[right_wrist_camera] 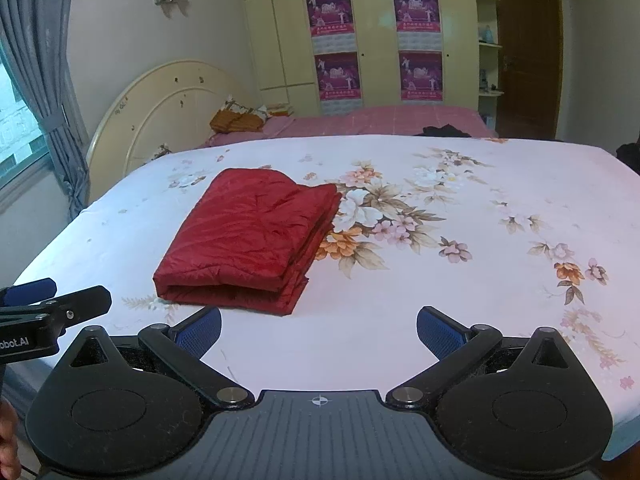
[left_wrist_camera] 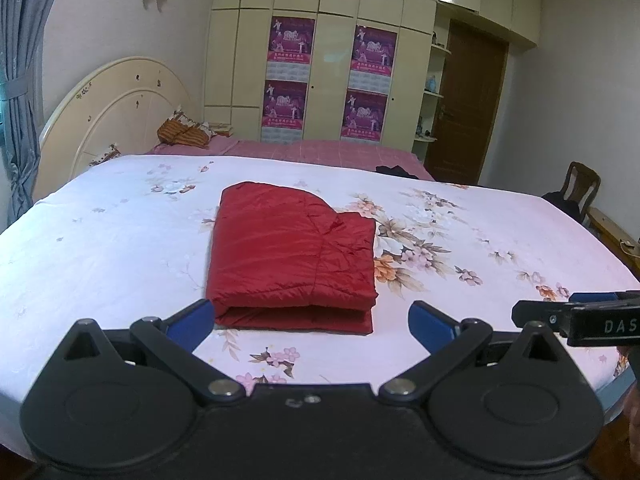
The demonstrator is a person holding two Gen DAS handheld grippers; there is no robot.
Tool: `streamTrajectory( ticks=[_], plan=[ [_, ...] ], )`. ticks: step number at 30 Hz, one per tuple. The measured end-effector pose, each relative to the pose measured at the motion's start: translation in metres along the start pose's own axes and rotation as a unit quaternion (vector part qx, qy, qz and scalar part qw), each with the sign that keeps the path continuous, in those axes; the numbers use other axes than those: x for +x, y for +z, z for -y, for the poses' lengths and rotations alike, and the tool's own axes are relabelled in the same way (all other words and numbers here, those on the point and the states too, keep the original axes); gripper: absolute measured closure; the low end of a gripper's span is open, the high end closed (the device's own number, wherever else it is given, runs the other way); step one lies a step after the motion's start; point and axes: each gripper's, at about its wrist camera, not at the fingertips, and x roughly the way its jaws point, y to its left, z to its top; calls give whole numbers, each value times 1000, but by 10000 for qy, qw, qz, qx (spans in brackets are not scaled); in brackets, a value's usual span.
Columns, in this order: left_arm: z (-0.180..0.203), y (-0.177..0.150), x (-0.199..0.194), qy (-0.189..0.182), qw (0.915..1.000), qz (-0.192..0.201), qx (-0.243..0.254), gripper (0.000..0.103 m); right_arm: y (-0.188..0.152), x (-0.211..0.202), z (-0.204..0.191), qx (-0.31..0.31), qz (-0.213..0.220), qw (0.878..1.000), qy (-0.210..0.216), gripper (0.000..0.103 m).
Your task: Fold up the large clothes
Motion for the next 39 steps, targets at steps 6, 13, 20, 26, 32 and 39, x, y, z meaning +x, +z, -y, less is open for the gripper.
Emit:
streamTrajectory(
  ticks=[6,13,20,26,32,39],
  plan=[
    [-2,0,1,0,10000,-2,8,0,1,-1,0,10,18,10000,-3,0],
    [-1,0,1,-1,10000,0,-4,0,1,0,-3,-11,5,10000,19,0],
    [-2,0,1,0,10000,16,17,0,1,0,-5,-21,3,10000,17,0],
    [-4,0,1,-4,10000,16,14,0,1,1,-4,-25,7,10000,16,0],
    [-7,2,2,0,10000,40,39,0,2,1,-4,-27,15,10000,30,0],
    [-9,3,2,-20,10000,47,79,0,2,1,-2,-32,12,10000,37,0]
  ],
)
